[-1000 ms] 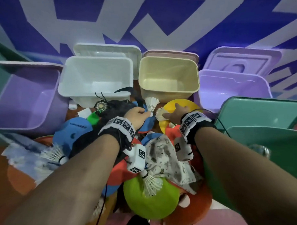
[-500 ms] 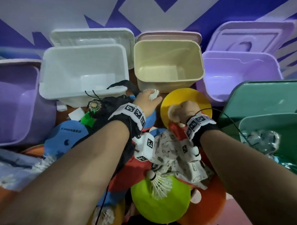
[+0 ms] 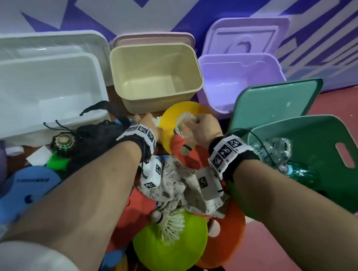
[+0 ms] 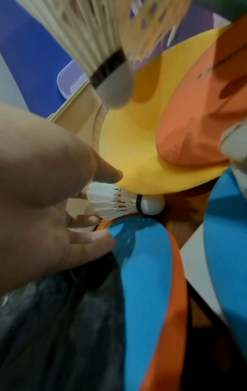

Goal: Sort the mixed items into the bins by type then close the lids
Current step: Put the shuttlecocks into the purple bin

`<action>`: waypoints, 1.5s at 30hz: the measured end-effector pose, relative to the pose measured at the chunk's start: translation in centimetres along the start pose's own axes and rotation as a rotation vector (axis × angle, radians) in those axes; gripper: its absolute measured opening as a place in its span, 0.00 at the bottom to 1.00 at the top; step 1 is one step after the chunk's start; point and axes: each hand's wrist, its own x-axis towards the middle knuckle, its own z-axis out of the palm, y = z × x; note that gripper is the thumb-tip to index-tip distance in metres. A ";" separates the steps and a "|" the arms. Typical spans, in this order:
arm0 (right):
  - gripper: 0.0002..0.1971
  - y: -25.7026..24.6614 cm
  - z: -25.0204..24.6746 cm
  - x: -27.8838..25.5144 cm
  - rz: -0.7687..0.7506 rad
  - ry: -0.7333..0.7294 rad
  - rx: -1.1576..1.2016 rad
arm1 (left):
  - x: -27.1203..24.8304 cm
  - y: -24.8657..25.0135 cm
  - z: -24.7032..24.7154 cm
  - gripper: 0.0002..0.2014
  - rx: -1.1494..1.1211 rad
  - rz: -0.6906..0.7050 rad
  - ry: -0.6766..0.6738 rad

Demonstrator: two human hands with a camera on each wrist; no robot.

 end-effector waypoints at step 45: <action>0.19 3.4 -2.7 -13.2 -0.360 -0.209 -0.023 | -22.4 -4.3 11.3 0.29 -0.449 -0.348 -0.003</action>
